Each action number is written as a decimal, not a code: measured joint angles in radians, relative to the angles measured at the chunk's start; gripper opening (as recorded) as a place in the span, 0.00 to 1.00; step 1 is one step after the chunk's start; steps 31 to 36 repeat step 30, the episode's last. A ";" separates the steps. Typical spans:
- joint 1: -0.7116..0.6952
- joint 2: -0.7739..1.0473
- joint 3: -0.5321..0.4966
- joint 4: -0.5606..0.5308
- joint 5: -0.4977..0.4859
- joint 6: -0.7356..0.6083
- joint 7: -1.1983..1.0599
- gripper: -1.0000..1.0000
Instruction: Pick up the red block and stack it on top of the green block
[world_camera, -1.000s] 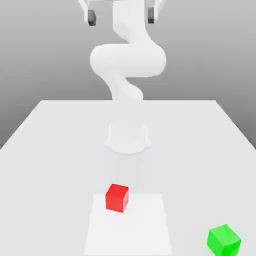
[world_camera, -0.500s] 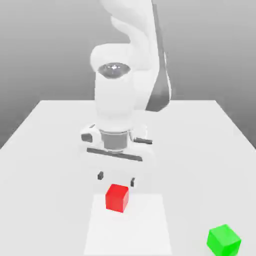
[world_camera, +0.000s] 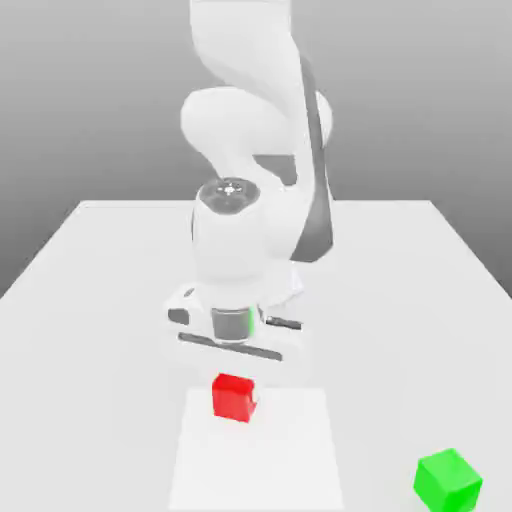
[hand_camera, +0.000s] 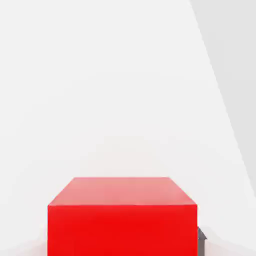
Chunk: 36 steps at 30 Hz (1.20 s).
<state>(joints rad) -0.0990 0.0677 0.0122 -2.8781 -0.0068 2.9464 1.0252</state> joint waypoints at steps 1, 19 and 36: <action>0.000 -0.035 0.001 -0.005 0.003 -0.031 -0.002 0.00; 0.279 0.135 0.200 0.517 -0.074 -0.390 -0.475 0.00; 0.328 0.310 0.181 0.571 -0.150 -0.273 -0.465 1.00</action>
